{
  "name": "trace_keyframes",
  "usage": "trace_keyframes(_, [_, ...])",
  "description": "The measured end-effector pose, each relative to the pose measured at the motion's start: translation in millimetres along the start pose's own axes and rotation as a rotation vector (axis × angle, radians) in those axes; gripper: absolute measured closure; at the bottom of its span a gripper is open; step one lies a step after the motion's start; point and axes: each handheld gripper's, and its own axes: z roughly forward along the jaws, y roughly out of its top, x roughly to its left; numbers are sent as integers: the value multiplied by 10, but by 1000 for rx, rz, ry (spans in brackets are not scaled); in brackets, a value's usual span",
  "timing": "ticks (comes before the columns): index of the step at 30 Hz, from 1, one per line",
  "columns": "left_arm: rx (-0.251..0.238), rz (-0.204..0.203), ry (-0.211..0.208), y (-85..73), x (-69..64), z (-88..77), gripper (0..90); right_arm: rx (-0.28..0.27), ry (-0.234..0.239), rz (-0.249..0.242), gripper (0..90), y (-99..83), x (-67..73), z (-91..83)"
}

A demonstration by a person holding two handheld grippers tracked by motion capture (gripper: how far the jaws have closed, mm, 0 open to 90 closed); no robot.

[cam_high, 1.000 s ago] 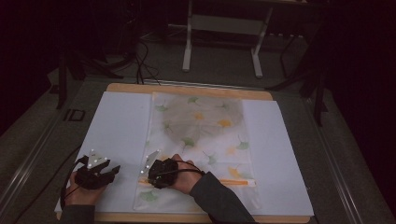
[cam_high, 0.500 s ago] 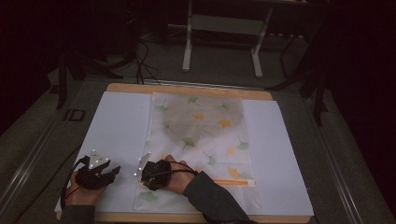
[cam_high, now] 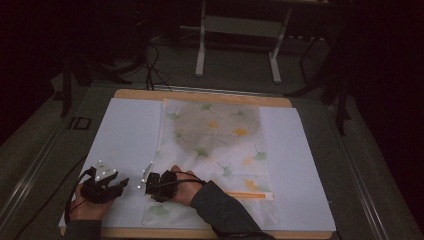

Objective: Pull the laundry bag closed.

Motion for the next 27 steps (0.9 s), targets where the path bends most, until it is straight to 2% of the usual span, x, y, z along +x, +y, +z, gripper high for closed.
trace_keyframes(3, [-1, 3, -1, 2, -3, 2, 527, 10, 12, 3, 807, 15, -25, 5])
trace_keyframes(7, [1, 2, -3, 4, -12, 7, 527, 29, 5, -1, 829, 51, -29, 26])
trace_keyframes(15, [4, 9, -15, 5, -24, 10, 529, 78, -15, -46, 840, 117, 8, 31])
trace_keyframes(21, [6, 6, -29, 9, -25, 4, 546, 54, -13, -52, 843, 67, 5, 11])
trace_keyframes(27, [9, 22, -30, 19, -58, -7, 554, 28, -21, -48, 844, 41, 11, -37])
